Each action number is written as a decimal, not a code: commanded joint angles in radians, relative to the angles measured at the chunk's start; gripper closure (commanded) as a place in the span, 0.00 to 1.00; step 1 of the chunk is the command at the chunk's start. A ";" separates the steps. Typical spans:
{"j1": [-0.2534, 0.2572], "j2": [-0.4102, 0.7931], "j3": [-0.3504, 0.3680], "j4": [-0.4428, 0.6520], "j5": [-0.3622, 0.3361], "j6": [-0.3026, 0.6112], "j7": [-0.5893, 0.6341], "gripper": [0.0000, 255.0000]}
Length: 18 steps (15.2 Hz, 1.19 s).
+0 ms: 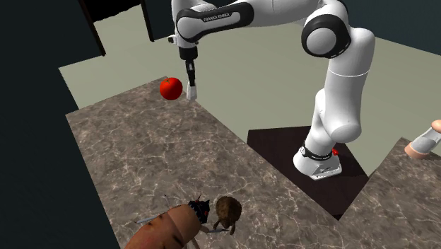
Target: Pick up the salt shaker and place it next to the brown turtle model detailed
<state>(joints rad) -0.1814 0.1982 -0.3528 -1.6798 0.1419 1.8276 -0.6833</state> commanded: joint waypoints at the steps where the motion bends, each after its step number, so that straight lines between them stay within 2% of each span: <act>1: 0.001 -0.004 0.000 0.019 -0.002 -0.023 0.005 1.00; 11: -0.004 -0.005 -0.003 0.142 -0.005 -0.146 0.014 1.00; 18: 0.086 -0.253 0.056 -0.157 -0.084 -0.070 0.165 1.00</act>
<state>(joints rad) -0.1071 -0.0074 -0.3078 -1.7763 0.0725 1.7403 -0.5440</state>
